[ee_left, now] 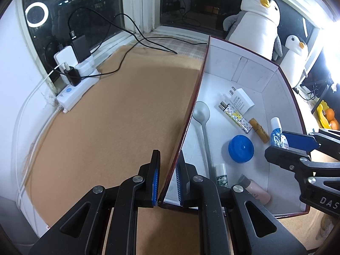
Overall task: Organize rigid objects
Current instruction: 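Carry the blue eye-drop bottle into the red box and release it, then move the right tool back and grasp the black cylinder, then carry the black cylinder into the red box and release it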
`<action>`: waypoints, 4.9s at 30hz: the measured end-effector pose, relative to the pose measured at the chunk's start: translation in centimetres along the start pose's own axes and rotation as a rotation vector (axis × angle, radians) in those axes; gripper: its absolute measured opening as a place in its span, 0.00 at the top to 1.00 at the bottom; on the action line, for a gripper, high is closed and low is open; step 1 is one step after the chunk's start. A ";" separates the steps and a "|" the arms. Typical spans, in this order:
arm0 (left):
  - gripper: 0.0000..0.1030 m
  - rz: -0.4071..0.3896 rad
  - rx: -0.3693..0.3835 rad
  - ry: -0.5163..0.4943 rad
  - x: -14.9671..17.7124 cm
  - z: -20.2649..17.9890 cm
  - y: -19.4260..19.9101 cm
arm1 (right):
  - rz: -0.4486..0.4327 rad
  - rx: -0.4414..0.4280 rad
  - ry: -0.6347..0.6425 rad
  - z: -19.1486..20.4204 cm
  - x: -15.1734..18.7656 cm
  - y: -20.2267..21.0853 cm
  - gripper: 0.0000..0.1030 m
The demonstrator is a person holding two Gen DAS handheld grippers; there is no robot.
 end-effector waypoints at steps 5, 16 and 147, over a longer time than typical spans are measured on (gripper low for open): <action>0.88 0.002 -0.001 0.001 0.1 0.0 -0.1 | 0.012 0.007 -0.001 -0.1 0.2 -0.7 0.67; 0.88 0.005 -0.001 0.001 0.2 0.3 -0.1 | 0.018 0.007 0.022 0.1 0.5 -1.3 0.67; 0.84 0.079 -0.059 0.019 0.7 0.4 -1.6 | 0.141 0.033 0.017 -17.9 5.9 -4.0 0.86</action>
Point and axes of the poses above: each gripper's, at about its wrist camera, not at the fingertips, and y roughly against the way its jaws point, z to its left, x to its underside, the point moved 10 cm from there along -y, roughly the way its jaws point, and after that the axes turned 13 degrees about -z, right-handed, at the moved point
